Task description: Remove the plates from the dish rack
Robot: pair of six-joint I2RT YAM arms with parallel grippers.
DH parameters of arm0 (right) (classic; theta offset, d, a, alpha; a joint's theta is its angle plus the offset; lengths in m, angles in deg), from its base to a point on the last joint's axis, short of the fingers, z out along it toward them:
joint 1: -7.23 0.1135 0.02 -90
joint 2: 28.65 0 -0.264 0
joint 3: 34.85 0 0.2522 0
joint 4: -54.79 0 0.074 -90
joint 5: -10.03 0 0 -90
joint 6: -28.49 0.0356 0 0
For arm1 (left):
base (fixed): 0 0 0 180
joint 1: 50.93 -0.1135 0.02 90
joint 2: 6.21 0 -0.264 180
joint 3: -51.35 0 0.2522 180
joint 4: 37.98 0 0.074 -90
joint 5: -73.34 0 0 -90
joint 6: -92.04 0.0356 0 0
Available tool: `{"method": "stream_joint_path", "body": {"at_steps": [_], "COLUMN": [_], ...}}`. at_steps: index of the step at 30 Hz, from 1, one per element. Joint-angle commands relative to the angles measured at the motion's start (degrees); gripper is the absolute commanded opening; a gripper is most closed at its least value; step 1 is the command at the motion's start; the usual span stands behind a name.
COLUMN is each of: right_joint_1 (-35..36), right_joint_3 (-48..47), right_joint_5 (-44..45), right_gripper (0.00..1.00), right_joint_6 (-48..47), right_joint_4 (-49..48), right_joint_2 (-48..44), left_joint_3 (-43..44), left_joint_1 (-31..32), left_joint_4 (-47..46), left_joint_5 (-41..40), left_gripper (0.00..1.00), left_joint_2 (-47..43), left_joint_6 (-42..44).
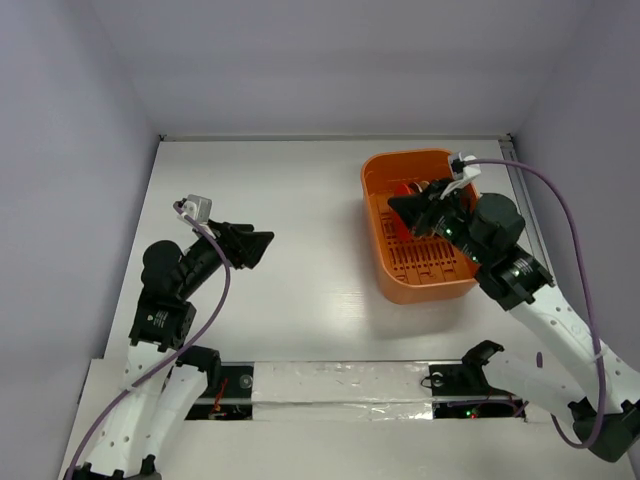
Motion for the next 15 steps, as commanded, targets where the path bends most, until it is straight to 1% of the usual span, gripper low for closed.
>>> {"method": "stream_joint_path", "body": {"at_steps": [1, 4, 5, 11, 13, 14, 15], "right_joint_1": [0.43, 0.43, 0.43, 0.43, 0.43, 0.43, 0.43], "right_joint_3": [-2.62, -2.87, -3.92, -7.62, -8.58, -8.94, -9.38], "right_joint_5": [8.28, 13.3, 15.84, 21.74, 23.85, 24.47, 25.0], "right_gripper": [0.0, 0.0, 0.0, 0.01, 0.08, 0.18, 0.23], "right_joint_6": [-1.61, -2.05, -2.4, -3.89, -4.42, -4.6, -4.86], "right_joint_4": [1.43, 3.0, 4.84, 11.0, 12.94, 13.64, 14.43], "right_joint_2": [1.55, 3.21, 4.44, 6.91, 7.52, 8.31, 8.93], "left_joint_3": [1.81, 1.9, 1.98, 2.07, 2.07, 1.99, 1.9], "left_joint_1": [-0.36, -0.36, -0.36, -0.36, -0.36, -0.36, -0.36], "left_joint_4": [-2.24, -1.88, -1.97, -1.44, -1.35, -1.35, -1.35], "left_joint_5": [0.4, -0.21, -0.21, -0.47, -0.56, -0.56, -0.56], "left_gripper": [0.59, 0.59, 0.59, 0.6, 0.6, 0.6, 0.6], "left_joint_2": [-0.17, -0.52, -0.7, -1.31, -1.75, -1.93, -2.02], "left_joint_6": [0.77, 0.77, 0.77, 0.86, 0.94, 0.95, 0.95]}}
